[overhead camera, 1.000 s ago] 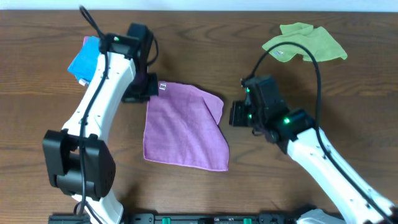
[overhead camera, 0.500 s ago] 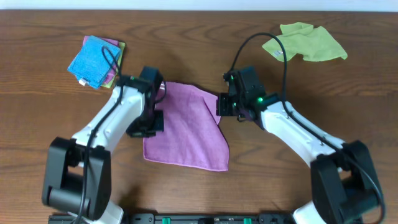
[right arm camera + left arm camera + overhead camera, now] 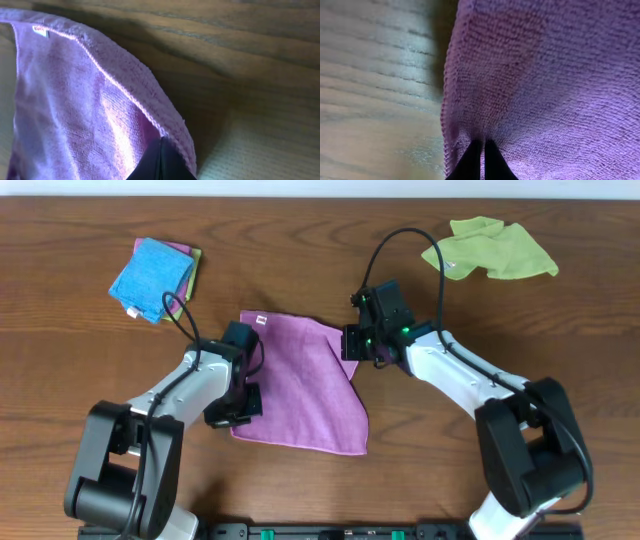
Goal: Fold the cloth
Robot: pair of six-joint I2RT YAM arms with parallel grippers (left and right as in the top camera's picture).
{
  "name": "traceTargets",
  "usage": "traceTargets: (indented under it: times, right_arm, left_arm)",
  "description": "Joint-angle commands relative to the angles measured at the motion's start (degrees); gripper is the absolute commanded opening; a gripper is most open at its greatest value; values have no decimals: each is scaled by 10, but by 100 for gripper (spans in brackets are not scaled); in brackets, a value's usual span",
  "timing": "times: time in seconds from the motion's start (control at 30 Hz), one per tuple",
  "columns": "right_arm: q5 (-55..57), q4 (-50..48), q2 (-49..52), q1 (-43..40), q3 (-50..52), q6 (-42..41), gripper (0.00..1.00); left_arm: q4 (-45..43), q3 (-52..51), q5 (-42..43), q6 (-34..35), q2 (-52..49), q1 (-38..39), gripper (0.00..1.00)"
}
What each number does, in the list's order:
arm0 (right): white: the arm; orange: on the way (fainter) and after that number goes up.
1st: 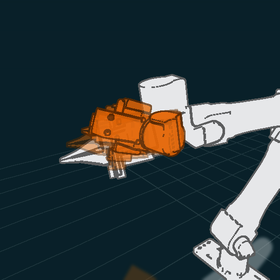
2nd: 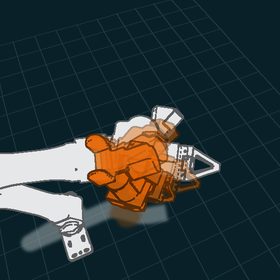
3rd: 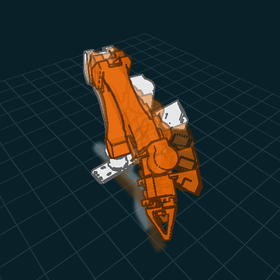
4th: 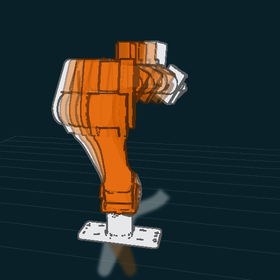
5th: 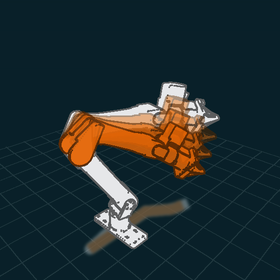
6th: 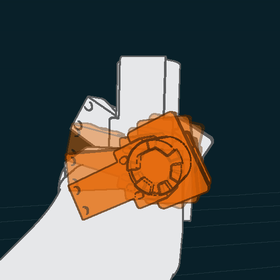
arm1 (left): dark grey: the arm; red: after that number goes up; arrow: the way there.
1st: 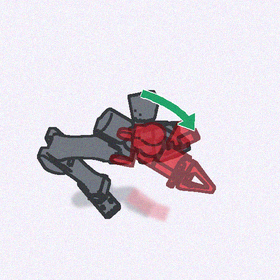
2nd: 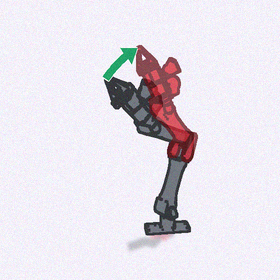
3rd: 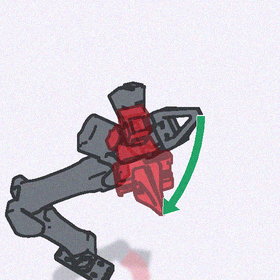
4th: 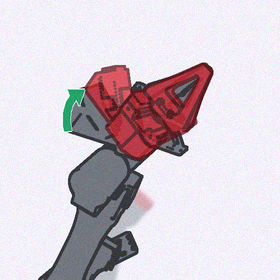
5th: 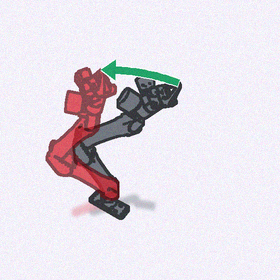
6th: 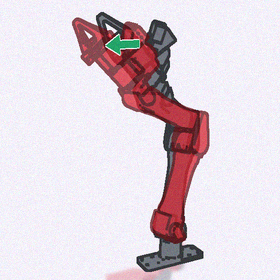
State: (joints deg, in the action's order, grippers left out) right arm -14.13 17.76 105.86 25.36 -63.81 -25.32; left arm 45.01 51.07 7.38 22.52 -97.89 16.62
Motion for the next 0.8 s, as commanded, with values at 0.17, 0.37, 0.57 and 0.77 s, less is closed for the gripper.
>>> traceTargets:
  times: [0.17,0.37,0.57,0.77]
  right_arm:
    - [33,-35,37,-4,-12,7,2]
    - [56,-46,64,-6,-16,8,2]
    - [79,-45,81,-14,-20,8,1]
    - [108,-29,86,-47,-20,10,2]
  left_arm:
    - [-2,-28,0,16,1,1,6]
    - [-1,-29,1,16,1,1,6]
    - [1,-29,2,16,1,2,6]
    - [13,-29,2,15,1,2,6]
